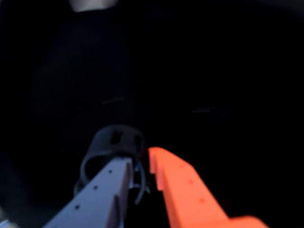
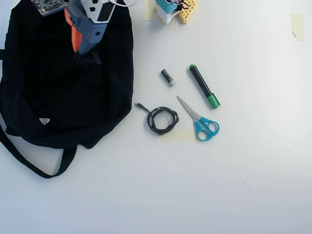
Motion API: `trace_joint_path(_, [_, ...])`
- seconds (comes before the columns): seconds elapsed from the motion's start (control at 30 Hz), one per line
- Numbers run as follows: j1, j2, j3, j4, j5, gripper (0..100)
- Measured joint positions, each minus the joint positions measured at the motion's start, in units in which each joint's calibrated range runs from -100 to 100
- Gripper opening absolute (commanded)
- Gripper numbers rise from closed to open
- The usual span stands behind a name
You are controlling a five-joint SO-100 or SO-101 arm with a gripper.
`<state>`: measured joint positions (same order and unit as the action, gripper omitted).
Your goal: Put the bike light into the black bag
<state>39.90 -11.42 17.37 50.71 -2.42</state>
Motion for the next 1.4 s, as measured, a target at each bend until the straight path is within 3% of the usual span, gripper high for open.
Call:
trace_joint_path(0.2, [8.82, 23.00, -8.18, -9.19, 0.88, 5])
trace_joint_path(0.23, [8.82, 26.65, -11.08, -9.19, 0.88, 11])
trace_joint_path(0.3, [9.26, 26.82, -13.05, -8.76, 0.88, 41])
trace_joint_path(0.37, [9.55, 26.82, -16.12, -4.47, 0.93, 50])
trace_joint_path(0.5, [2.06, 22.00, -21.31, 1.55, 1.37, 50])
trace_joint_path(0.63, [-15.80, 14.45, -21.46, 3.09, 2.59, 50])
trace_joint_path(0.7, [-24.91, 13.03, -21.46, 3.09, 1.12, 48])
trace_joint_path(0.73, [-27.92, 11.96, -21.46, 3.09, 0.05, 30])
trace_joint_path(0.83, [-33.95, 6.72, -21.54, 3.09, -2.15, 3])
trace_joint_path(1.13, [-42.25, -1.66, -19.18, 4.72, -2.88, 2])
trace_joint_path(1.4, [-44.31, -21.92, -6.76, 18.38, -2.64, 2])
